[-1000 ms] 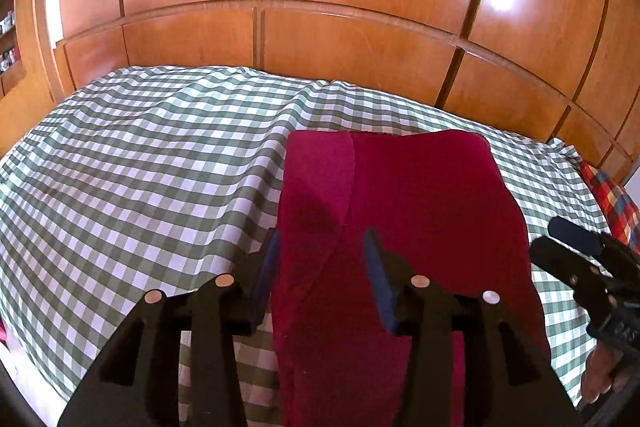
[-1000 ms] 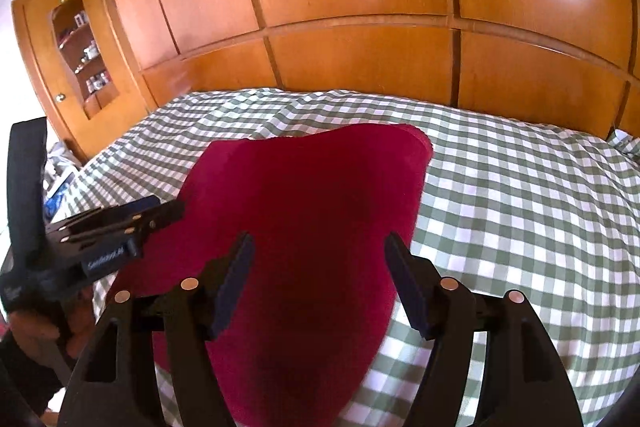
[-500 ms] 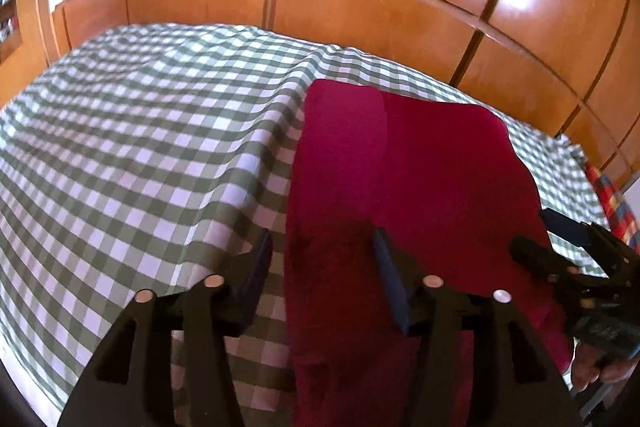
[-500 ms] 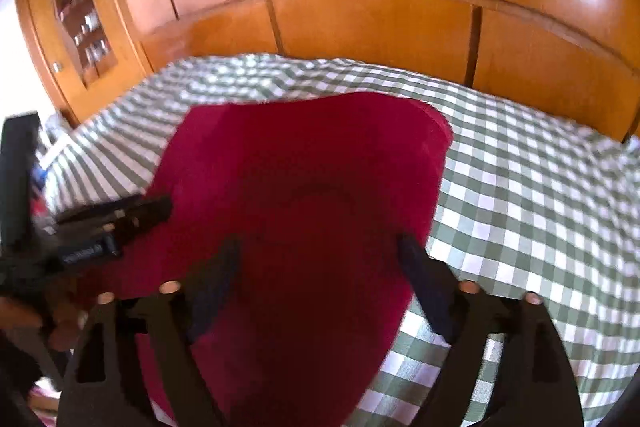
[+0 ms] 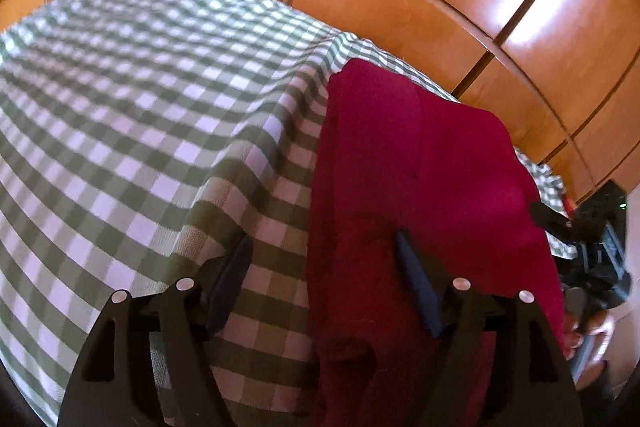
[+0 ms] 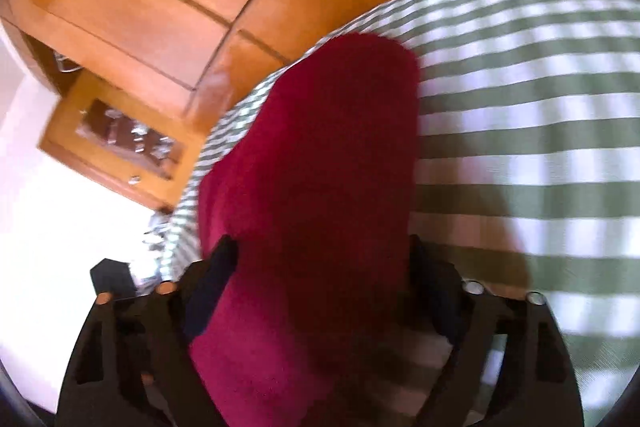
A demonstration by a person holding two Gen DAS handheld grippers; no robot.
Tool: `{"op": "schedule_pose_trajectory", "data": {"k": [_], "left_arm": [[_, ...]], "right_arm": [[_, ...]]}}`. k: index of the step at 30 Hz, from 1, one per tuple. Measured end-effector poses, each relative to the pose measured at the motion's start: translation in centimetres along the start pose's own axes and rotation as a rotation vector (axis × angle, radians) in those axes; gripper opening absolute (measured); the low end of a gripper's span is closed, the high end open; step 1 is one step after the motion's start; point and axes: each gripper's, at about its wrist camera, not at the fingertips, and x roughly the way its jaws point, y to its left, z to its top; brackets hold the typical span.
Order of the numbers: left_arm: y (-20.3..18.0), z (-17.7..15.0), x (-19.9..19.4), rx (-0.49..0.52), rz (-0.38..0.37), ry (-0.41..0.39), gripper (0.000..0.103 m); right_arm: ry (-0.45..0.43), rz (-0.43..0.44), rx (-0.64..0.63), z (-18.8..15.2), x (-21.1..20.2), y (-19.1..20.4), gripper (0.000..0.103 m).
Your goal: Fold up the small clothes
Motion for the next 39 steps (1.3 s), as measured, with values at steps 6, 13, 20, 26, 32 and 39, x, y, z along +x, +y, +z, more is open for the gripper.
{"op": "schedule_pose_trajectory", "data": {"k": [6,13,20,26,32,39], "left_arm": [[-0.4,-0.2,0.3,0.031,0.021,-0.012,0.071],[-3.3,0.0,-0.3,0.114,-0.027,-0.017,0.038],[-11.4,1.5,0.8,0.261,-0.080,-0.009,0.038],[-24.6,1.8,4.4,0.448,-0.163,0.004,0.036],[-36.2,-2.2,9.5,0.660,-0.154,0.087,0.037],[-41.1,-6.0,13.0,0.811,-0.020,0.082,0.040]], "right_arm": [[0.046,-0.036,-0.087,0.0,1.8,1.7,0.051],[-0.040,-0.108,-0.227,-1.9,-2.8,6.2,0.041],[-0.237,-0.198,-0.268,-2.3,-12.4,7.6,0.040],[-0.488,-0.384,-0.114,-3.7,-22.7,2.6,0.040],[-0.650,-0.540,0.215,-7.6,-29.8,-7.7,0.040],[-0.607,-0.553,0.334,-12.0,-28.9,-13.0,0.046]]}}
